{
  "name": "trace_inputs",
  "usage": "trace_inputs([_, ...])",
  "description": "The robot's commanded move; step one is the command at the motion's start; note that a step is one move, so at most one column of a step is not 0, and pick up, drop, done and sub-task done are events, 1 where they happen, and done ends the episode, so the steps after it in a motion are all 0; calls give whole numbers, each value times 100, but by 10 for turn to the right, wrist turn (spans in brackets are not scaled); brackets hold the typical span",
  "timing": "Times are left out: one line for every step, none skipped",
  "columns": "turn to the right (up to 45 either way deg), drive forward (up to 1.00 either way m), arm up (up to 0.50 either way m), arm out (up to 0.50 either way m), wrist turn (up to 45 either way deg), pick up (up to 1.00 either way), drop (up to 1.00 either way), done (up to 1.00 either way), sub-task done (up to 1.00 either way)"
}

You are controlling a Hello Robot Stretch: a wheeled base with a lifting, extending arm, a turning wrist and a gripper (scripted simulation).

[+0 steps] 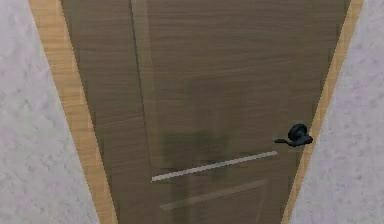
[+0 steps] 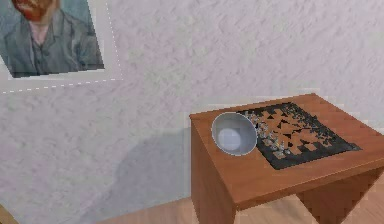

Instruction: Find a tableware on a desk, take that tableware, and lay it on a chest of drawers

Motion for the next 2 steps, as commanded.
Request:
trace_inputs([120, 0, 0, 0, 0, 0, 0, 0, 0])
trace_inputs([0, 0, 50, 0, 0, 0, 0, 0, 0])
